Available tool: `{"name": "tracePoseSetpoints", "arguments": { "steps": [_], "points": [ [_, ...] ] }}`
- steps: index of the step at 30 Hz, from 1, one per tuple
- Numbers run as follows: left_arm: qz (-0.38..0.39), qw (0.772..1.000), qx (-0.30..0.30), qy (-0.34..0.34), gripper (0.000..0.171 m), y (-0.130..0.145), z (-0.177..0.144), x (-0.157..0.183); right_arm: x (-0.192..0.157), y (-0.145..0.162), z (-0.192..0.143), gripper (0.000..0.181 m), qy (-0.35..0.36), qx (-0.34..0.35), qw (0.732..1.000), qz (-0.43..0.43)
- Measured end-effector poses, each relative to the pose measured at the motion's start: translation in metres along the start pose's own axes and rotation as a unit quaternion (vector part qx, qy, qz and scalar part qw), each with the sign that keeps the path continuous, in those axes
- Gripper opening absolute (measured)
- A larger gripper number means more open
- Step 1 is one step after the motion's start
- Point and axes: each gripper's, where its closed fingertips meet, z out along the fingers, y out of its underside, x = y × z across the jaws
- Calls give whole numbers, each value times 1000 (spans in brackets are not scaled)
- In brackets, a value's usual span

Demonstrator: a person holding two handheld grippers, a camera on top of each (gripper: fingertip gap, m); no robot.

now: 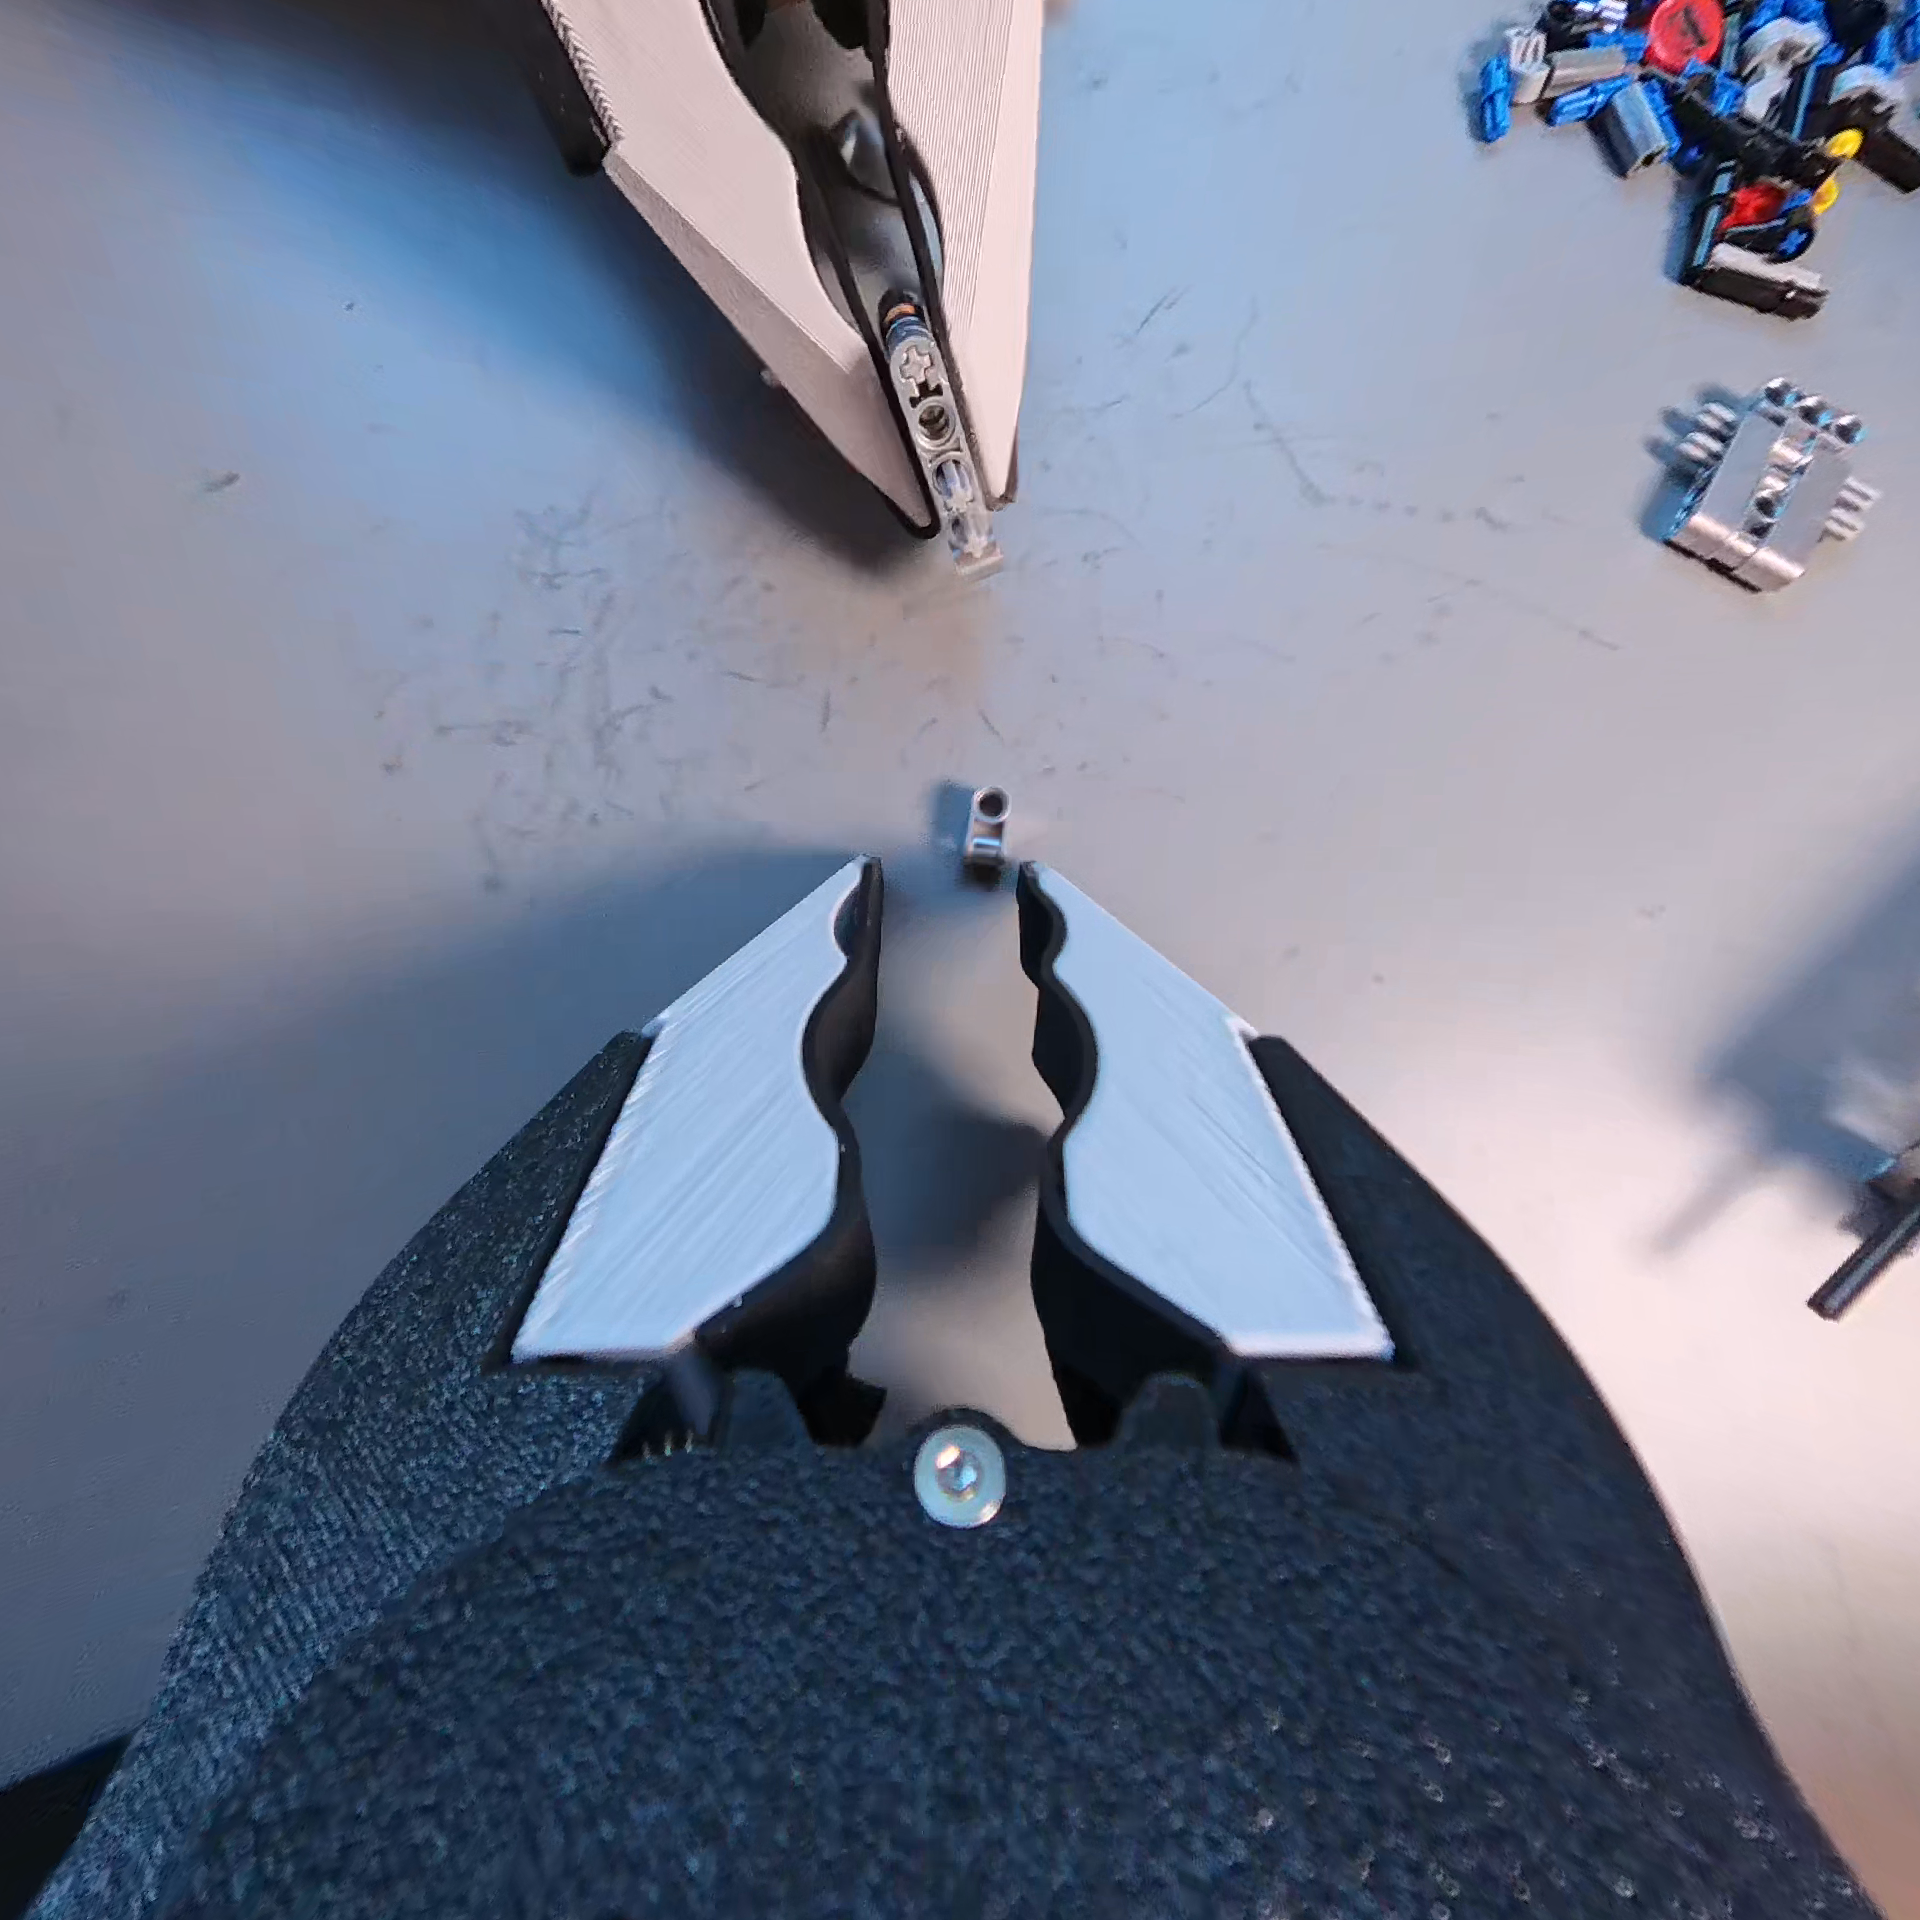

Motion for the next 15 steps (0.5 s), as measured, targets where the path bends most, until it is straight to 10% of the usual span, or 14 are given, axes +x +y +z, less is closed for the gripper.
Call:
{"name": "tracePoseSetpoints", "arguments": {
  "steps": [15],
  "points": [
    [-42, 999, 14, 25, 5, -5, -4, 5, -28, -3, -5, 12, -98, -50, 992, -56]
  ]
}}
